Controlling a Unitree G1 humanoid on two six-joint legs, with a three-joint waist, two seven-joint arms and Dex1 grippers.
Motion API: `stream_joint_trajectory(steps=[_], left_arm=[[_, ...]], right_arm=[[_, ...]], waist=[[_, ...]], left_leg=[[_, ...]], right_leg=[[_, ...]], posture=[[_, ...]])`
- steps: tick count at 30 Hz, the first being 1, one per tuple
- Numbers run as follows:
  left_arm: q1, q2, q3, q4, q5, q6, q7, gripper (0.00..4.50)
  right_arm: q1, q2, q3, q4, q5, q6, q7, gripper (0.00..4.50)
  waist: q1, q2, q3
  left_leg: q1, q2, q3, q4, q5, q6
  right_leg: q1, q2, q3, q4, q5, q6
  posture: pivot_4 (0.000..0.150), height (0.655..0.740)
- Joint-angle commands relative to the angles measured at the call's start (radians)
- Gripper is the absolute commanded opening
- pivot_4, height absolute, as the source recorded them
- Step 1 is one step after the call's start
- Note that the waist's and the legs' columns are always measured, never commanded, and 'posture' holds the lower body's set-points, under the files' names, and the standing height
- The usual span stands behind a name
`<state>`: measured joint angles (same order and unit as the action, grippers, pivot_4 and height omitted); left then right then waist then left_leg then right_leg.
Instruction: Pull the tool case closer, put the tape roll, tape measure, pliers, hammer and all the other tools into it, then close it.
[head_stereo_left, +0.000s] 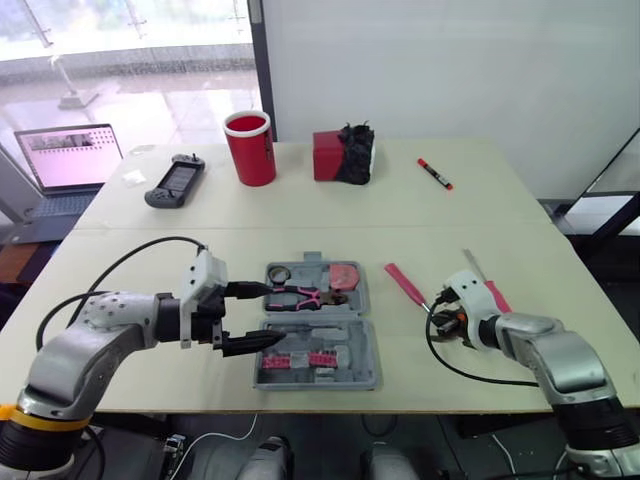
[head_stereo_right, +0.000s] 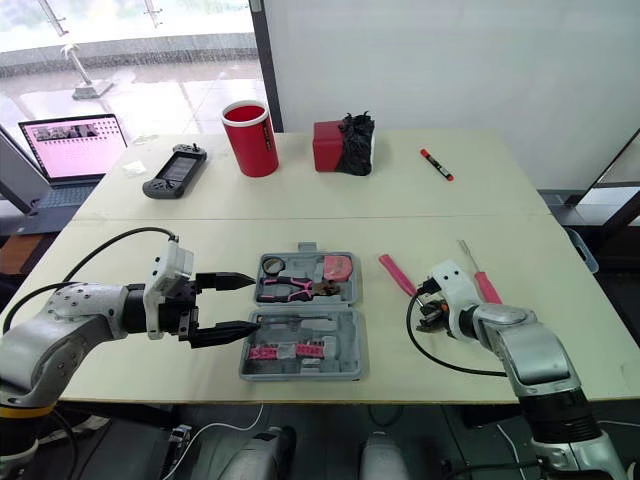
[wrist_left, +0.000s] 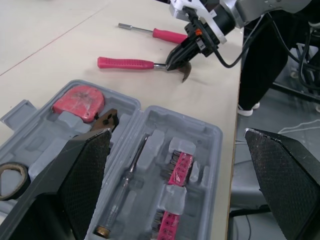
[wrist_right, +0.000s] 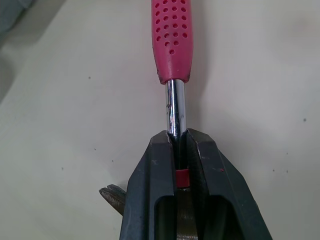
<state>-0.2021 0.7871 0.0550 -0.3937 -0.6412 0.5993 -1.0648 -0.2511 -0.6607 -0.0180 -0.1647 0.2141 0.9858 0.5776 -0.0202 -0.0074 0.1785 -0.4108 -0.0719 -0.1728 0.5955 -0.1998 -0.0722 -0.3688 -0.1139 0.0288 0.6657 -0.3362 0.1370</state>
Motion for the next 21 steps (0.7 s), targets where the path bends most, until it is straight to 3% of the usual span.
stream_joint_trajectory(steps=[1, 12, 14, 21], left_arm=[[0.000, 0.012, 0.023, -0.008, -0.001, -0.020, -0.006, 4.50], [0.001, 0.009, 0.037, 0.022, 0.006, -0.047, 0.000, 4.50], [0.028, 0.050, 0.037, 0.036, 0.038, -0.061, -0.024, 4.50], [0.063, 0.083, 0.081, 0.087, 0.045, -0.093, -0.046, 4.50]], right_arm=[[-0.030, -0.004, -0.053, -0.051, 0.017, -0.033, -0.010, 0.03], [-0.090, -0.084, 0.010, -0.127, 0.022, -0.109, 0.081, 0.03], [-0.109, -0.162, 0.095, -0.199, -0.034, -0.179, 0.132, 0.03], [-0.368, -0.292, 0.328, -0.311, 0.070, 0.021, 0.419, 0.03]], waist=[[0.000, 0.000, 0.000], [0.000, 0.000, 0.000], [-0.002, 0.001, 0.001], [-0.019, 0.001, 0.001]], left_leg=[[0.000, 0.000, 0.000, 0.000, 0.000, 0.000], [0.000, 0.000, 0.000, 0.000, 0.000, 0.000], [0.000, 0.000, 0.000, 0.000, 0.000, 0.000], [0.000, 0.000, 0.000, -0.001, 0.000, 0.000]], right_leg=[[0.000, 0.000, 0.000, 0.000, 0.000, 0.000], [0.000, 0.000, 0.000, 0.000, 0.000, 0.000], [-0.001, 0.000, 0.000, 0.000, 0.000, 0.000], [-0.001, 0.000, 0.000, 0.000, 0.000, 0.000]], posture=[[0.150, 0.7400], [0.150, 0.7400], [0.150, 0.7400], [0.150, 0.7400]])
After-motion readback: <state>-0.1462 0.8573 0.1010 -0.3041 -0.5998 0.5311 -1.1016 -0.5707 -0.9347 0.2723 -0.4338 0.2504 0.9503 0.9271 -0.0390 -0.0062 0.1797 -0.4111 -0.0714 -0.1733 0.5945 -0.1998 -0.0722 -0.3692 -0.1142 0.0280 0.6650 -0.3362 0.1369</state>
